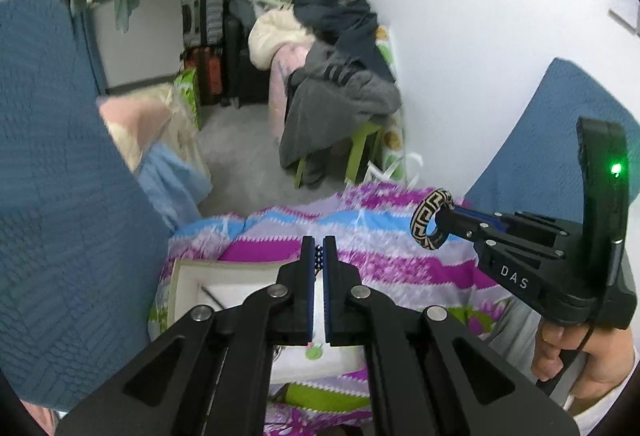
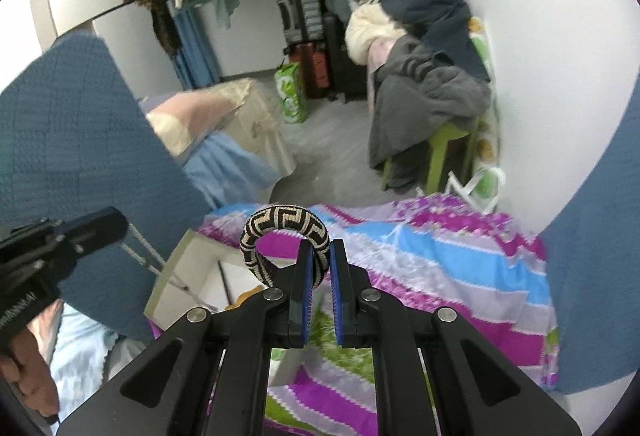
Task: Organize jewelry
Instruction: 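Carry the bangle into the white box and open the right tool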
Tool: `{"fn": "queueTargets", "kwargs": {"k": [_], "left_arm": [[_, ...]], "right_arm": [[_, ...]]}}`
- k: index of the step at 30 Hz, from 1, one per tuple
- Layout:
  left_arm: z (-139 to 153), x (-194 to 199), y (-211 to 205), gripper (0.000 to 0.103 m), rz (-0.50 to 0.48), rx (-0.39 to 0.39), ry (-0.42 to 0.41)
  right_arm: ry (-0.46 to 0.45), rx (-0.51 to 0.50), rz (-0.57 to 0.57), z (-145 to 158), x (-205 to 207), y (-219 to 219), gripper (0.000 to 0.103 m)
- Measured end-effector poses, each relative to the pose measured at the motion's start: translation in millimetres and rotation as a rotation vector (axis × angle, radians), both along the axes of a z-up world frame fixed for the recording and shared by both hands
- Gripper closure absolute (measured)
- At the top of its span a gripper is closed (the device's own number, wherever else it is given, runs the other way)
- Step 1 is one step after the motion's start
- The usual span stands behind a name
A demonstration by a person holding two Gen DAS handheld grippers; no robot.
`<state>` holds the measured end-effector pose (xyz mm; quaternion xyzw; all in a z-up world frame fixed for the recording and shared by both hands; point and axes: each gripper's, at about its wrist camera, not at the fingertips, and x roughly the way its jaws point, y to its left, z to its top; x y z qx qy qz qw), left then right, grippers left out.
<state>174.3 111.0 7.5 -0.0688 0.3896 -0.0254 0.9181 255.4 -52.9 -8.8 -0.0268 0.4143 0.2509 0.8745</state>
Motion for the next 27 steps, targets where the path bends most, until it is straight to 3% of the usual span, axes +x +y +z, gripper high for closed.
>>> {"fn": "queueTargets", "kwargs": {"k": [11, 23, 25, 27], "left_arm": [[-87, -4, 45, 0.100, 0.063, -0.040, 0.121], [-156, -6, 55, 0.100, 0.079, -0.083, 0.243], [-159, -8, 57, 0.100, 0.086, -0.091, 0.254], [-161, -8, 60, 0.100, 0.096, -0.103, 0.279]], "right_arm": [[0.123, -0.052, 0.073, -89, -6, 53, 0.096], [0.211, -0.099, 0.096, -142, -16, 69, 0.096], [0.228, -0.100, 0.095, -147, -16, 67, 0.094], [0.238, -0.096, 0.090, -148, -15, 65, 0.082]]}}
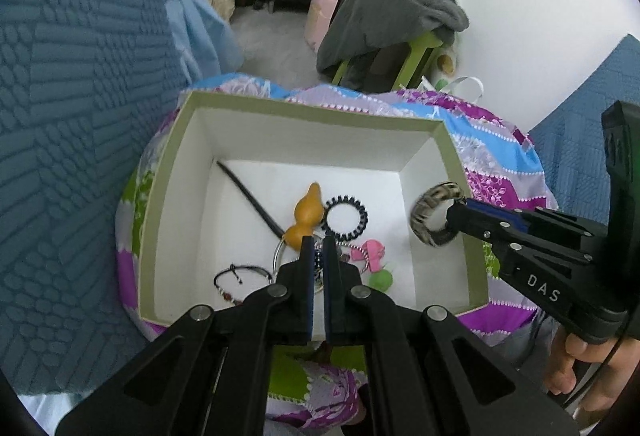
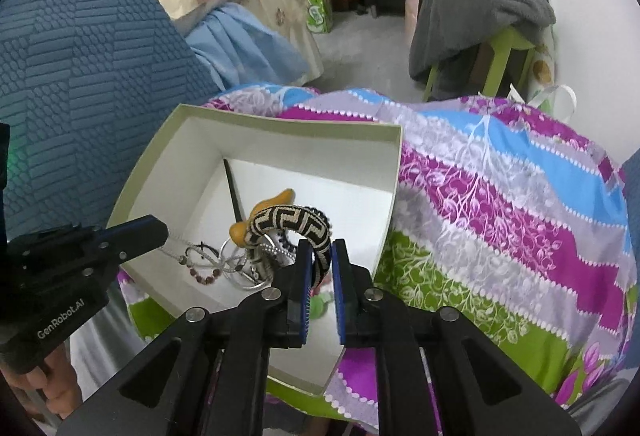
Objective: Organize jewelry
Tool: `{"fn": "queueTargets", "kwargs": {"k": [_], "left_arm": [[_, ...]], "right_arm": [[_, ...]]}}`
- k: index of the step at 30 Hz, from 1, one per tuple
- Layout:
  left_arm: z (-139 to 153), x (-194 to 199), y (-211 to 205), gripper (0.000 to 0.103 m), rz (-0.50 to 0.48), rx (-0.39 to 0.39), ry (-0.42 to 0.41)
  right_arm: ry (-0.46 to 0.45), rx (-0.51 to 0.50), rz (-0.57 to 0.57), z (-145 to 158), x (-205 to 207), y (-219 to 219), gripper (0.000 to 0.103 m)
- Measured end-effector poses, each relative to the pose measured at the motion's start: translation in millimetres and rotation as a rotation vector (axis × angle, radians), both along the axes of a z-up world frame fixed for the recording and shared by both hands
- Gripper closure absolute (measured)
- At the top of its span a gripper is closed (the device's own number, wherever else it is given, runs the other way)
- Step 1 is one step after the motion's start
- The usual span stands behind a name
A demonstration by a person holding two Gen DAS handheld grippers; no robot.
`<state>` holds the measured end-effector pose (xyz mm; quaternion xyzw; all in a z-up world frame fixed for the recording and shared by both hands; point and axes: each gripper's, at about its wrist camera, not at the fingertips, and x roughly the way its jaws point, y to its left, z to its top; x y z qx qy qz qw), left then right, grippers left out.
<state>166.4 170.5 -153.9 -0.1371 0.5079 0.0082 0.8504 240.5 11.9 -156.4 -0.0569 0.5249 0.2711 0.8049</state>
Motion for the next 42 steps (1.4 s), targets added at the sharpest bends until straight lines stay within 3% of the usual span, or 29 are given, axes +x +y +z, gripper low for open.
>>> {"fn": "queueTargets", "kwargs": {"k": [2, 3, 4, 6, 7, 9, 12, 15, 20, 23, 24, 26, 32, 35, 42], "left_arm": [[1, 0, 1, 0.097, 0.009, -0.008, 0.012], [3, -1, 2, 0.086, 0.012, 0.001, 0.007], [7, -2, 2, 0.065, 0.019, 0.014, 0.000], [16, -5, 2, 0.044, 0.031, 0.030, -0.024], [22, -7, 2, 0.043, 0.035, 0.038, -0.044], [34, -10, 1, 0.043, 0.038, 0.044, -0.063], [57, -16, 0, 0.040, 0.034, 0.046, -0.100], [86, -23, -2, 0.023, 0.017, 0.058, -0.157], [132, -38, -9, 0.021, 0.021, 0.128, -0.236], [154, -50, -15, 0.018, 0.035, 0.155, -0.283], [159, -52, -18, 0.017, 0.034, 0.163, -0.293], [170, -59, -25, 0.016, 0.027, 0.184, -0.313], [194, -83, -44, 0.011, 0.045, 0.207, -0.371], [203, -98, -53, 0.002, 0.061, 0.223, -0.418], [198, -120, -60, 0.001, 0.097, 0.245, -0.430]], "right_arm": [[-0.002, 0.018, -0.005, 4, 0, -3, 0.075], [-0.007, 0.023, -0.007, 7, 0, -4, 0.075], [-0.015, 0.024, -0.008, 11, 1, -5, 0.075], [-0.037, 0.035, -0.013, 23, 1, -9, 0.072], [-0.050, 0.047, -0.018, 30, 1, -12, 0.070], [-0.083, 0.067, -0.029, 47, 0, -18, 0.053], [-0.144, 0.104, -0.044, 77, -3, -28, 0.040], [-0.202, 0.157, -0.049, 117, -12, -39, 0.038], [-0.350, 0.197, -0.039, 176, -34, -51, 0.028], [-0.420, 0.218, -0.034, 202, -49, -56, 0.015], [-0.432, 0.223, -0.036, 206, -52, -58, 0.007], [-0.459, 0.245, -0.041, 215, -61, -63, 0.000], [-0.503, 0.251, -0.061, 219, -77, -74, 0.000], [-0.514, 0.245, -0.066, 214, -86, -80, 0.000], [-0.522, 0.241, -0.088, 197, -113, -94, 0.000]]}}
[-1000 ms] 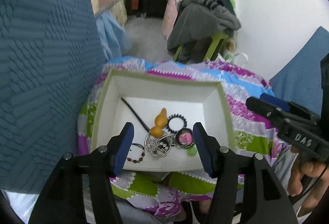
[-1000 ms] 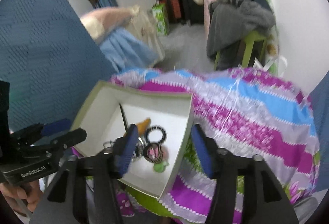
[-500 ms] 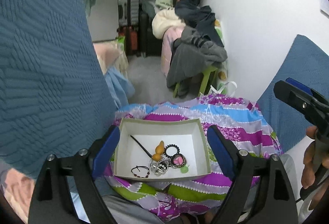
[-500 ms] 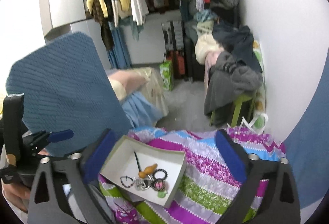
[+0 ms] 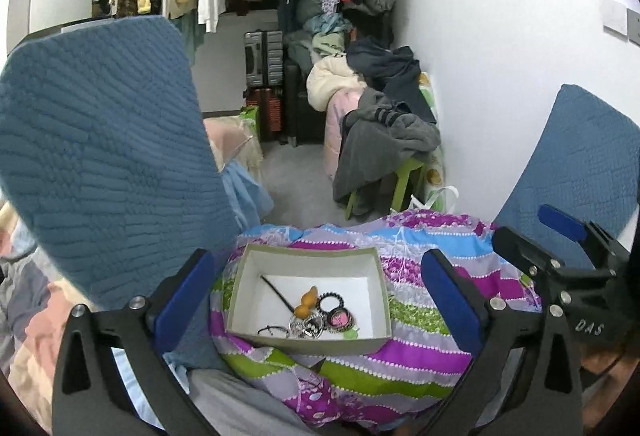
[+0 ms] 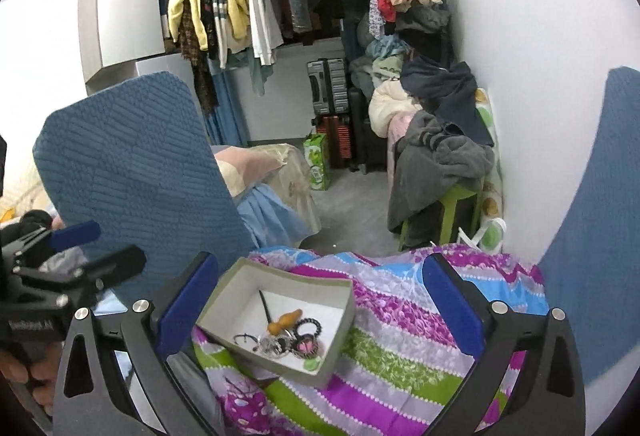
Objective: Organize jewelry
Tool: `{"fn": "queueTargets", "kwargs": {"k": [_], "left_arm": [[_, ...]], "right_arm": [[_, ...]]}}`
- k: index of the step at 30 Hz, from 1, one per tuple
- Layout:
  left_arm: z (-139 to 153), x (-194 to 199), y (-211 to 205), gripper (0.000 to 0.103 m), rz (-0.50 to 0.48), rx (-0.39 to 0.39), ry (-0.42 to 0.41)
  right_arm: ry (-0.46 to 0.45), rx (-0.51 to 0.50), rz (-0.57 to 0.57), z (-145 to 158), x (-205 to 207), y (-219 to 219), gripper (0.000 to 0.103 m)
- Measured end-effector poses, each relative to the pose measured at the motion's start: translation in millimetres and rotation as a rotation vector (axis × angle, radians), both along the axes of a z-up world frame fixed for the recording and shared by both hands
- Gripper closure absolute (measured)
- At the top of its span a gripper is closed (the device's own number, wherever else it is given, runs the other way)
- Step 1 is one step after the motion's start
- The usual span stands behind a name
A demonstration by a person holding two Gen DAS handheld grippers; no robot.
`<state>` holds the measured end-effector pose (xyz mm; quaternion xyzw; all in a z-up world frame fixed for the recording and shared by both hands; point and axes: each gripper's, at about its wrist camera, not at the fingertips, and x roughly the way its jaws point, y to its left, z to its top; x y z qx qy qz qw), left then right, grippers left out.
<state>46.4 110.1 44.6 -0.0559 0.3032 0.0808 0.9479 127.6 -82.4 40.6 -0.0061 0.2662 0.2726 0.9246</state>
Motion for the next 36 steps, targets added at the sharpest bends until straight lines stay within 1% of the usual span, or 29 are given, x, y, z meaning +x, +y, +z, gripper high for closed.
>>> {"fn": "queueTargets", "kwargs": {"k": [6, 11, 14, 16, 19, 25, 28, 31, 36], "left_arm": [[-16, -14, 2, 0.001, 0.024, -0.024, 0.022], [-30, -20, 4, 0.001, 0.033, -0.022, 0.063], [-36, -23, 4, 0.001, 0.064, -0.005, 0.075], [-40, -26, 4, 0.001, 0.076, 0.009, 0.082], [-46, -29, 8, 0.001, 0.089, 0.008, 0.097], [-52, -28, 7, 0.001, 0.078, 0.008, 0.118], [-56, -26, 4, 0.001, 0.051, 0.013, 0.127], [-60, -24, 1, 0.001, 0.043, 0.017, 0.136], [-67, -22, 1, 0.001, 0.053, 0.015, 0.151]], "right_arm": [[0.021, -0.027, -0.007, -19, -19, -6, 0.000], [0.042, -0.057, -0.020, -35, -30, -9, 0.000], [0.064, -0.058, -0.027, -43, -35, -9, 0.000], [0.062, -0.050, -0.021, -46, -39, -9, 0.000], [0.057, -0.067, -0.036, -51, -41, -7, 0.001], [0.077, -0.072, -0.051, -60, -39, -4, 0.001], [0.076, -0.068, -0.061, -65, -40, -5, 0.000], [0.098, -0.068, -0.061, -71, -41, -6, 0.000], [0.107, -0.061, -0.071, -75, -42, -9, 0.000]]}}
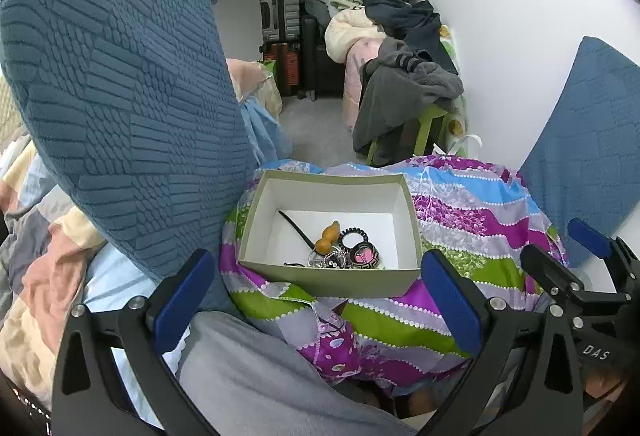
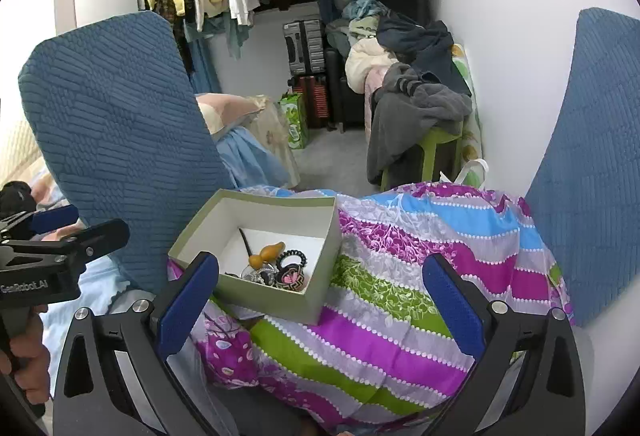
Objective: Organize jewelry
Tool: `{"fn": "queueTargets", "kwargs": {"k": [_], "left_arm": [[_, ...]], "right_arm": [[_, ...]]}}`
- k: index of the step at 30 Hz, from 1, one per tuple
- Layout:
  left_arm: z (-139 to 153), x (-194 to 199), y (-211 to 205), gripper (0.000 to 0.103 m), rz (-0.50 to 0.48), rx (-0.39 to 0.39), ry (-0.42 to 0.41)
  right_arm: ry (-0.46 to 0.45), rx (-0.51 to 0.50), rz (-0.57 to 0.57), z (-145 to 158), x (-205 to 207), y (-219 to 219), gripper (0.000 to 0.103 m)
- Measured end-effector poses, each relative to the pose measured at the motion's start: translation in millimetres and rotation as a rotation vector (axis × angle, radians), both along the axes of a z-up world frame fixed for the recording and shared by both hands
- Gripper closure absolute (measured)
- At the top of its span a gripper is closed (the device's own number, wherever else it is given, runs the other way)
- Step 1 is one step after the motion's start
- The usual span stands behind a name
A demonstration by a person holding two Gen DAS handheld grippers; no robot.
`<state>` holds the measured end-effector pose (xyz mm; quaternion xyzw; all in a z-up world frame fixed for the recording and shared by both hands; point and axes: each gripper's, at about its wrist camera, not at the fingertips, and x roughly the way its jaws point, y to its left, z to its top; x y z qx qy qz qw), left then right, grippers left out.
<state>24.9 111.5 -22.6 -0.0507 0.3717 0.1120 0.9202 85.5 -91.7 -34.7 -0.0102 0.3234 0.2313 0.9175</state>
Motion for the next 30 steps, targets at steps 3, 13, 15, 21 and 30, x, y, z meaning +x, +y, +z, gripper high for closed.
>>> {"fn": "queueTargets", "kwargs": {"k": [3, 13, 15, 21, 30], "left_arm": [[-4, 1, 3, 0.001, 0.011, -0.011, 0.012], [-12, 1, 8, 0.001, 0.038, -0.021, 0.032], [-12, 1, 8, 0.001, 0.036, -0.023, 0.031], [-14, 2, 8, 0.001, 0.028, -0.024, 0.037], [-17, 1, 3, 0.001, 0.013, -0.042, 0.052]], "right_arm": [[0.002, 0.002, -0.010, -1, 0, -2, 0.000], [0.012, 0.007, -0.034, -5, 2, -8, 0.001], [0.012, 0.007, -0.036, -5, 2, -10, 0.000], [0.007, -0.003, -0.042, -5, 2, -9, 0.000], [0.011, -0.011, -0.049, -4, 2, -9, 0.000]]}}
